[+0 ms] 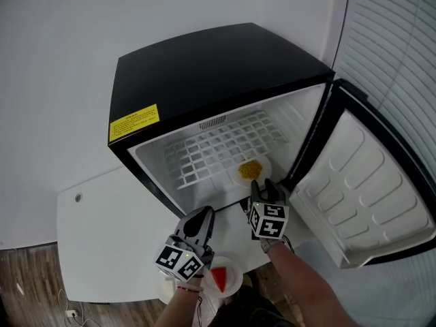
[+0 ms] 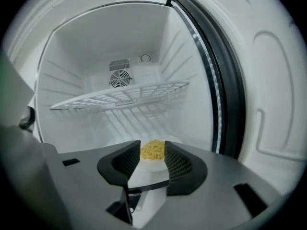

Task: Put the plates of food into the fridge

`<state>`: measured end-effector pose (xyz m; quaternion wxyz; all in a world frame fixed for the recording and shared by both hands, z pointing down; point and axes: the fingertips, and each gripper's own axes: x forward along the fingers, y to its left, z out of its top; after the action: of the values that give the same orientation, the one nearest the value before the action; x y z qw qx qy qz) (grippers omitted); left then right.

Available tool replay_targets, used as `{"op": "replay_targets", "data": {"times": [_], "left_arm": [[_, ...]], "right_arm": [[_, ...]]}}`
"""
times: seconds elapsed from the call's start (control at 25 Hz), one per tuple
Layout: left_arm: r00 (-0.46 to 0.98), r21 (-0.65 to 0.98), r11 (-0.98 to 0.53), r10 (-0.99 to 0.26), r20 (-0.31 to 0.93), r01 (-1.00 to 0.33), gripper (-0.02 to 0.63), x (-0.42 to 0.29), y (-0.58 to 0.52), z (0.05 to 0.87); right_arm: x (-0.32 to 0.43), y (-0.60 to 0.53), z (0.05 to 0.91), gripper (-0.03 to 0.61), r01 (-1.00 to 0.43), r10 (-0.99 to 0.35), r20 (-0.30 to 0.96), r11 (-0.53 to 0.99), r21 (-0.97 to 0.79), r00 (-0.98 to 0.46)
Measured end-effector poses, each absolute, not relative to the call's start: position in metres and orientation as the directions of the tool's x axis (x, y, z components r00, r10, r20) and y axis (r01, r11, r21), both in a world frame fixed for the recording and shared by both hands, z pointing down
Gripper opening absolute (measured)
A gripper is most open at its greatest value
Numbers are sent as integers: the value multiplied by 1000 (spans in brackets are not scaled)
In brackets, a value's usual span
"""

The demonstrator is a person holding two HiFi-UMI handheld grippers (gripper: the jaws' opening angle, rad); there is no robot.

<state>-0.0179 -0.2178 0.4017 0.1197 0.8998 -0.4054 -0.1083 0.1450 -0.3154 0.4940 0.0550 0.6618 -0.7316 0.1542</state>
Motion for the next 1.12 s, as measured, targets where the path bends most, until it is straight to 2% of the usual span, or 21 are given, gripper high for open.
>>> {"op": "replay_targets", "data": {"times": [0.16, 0.4, 0.48, 0.76, 1.12], "left_arm": [[651, 280, -654, -750, -118, -703, 6, -23, -205, 390], [627, 267, -635, -769, -129, -724, 6, -46, -174, 371], [616, 259, -627, -777, -132, -735, 6, -56, -162, 368], [582, 233, -597, -802, -136, -768, 6, -89, -121, 365], [545, 254, -557, -830, -120, -791, 6, -108, -71, 381]], "right_arm": [[113, -283, 467, 153, -972, -938, 256, 221, -84, -235], [61, -210, 415, 149, -882, -876, 149, 469, 45, -458], [53, -187, 406, 121, -860, -859, 129, 506, 70, -495], [53, -127, 404, 43, -841, -838, 132, 539, 39, -530], [68, -81, 415, 25, -863, -848, 167, 505, -30, -503]]}}
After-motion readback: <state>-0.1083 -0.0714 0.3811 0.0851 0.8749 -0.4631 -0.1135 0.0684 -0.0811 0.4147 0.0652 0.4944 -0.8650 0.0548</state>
